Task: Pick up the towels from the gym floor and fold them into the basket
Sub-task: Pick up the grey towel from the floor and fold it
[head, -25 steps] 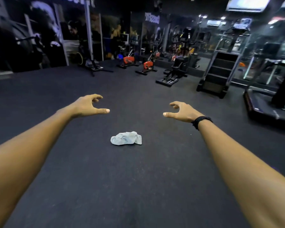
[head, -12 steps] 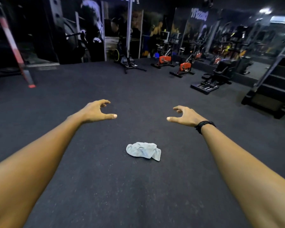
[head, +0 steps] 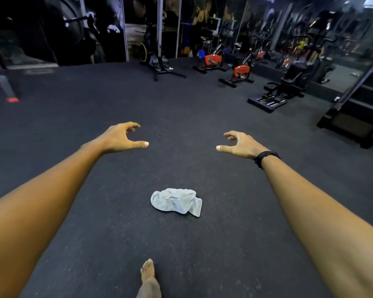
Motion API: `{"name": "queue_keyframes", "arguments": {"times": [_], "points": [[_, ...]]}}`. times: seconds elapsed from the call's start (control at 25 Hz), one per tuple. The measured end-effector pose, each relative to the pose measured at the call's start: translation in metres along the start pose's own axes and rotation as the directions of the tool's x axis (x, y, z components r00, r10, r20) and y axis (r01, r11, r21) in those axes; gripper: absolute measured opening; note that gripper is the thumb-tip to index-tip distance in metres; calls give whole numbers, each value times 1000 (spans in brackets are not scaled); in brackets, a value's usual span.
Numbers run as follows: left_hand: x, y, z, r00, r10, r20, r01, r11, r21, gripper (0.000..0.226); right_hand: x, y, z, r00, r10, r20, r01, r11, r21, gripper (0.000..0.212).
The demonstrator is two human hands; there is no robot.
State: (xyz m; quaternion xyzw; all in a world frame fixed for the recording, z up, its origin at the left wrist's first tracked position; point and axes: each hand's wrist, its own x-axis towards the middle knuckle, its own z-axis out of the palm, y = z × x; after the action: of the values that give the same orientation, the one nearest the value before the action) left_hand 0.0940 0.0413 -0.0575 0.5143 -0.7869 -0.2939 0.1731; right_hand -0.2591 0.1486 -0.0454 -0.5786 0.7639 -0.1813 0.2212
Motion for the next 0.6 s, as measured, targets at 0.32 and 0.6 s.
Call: {"name": "queue_keyframes", "arguments": {"times": [0.32,0.6], "points": [[231,13,26,988,68,139,-65,998,-27,79,181,43,-33,992,125,-24,-124,991,40,77],[380,13,82,957,47,285,-49,999,2,78,298,112,-22,967,255,6,-255,965,69,74]]}}
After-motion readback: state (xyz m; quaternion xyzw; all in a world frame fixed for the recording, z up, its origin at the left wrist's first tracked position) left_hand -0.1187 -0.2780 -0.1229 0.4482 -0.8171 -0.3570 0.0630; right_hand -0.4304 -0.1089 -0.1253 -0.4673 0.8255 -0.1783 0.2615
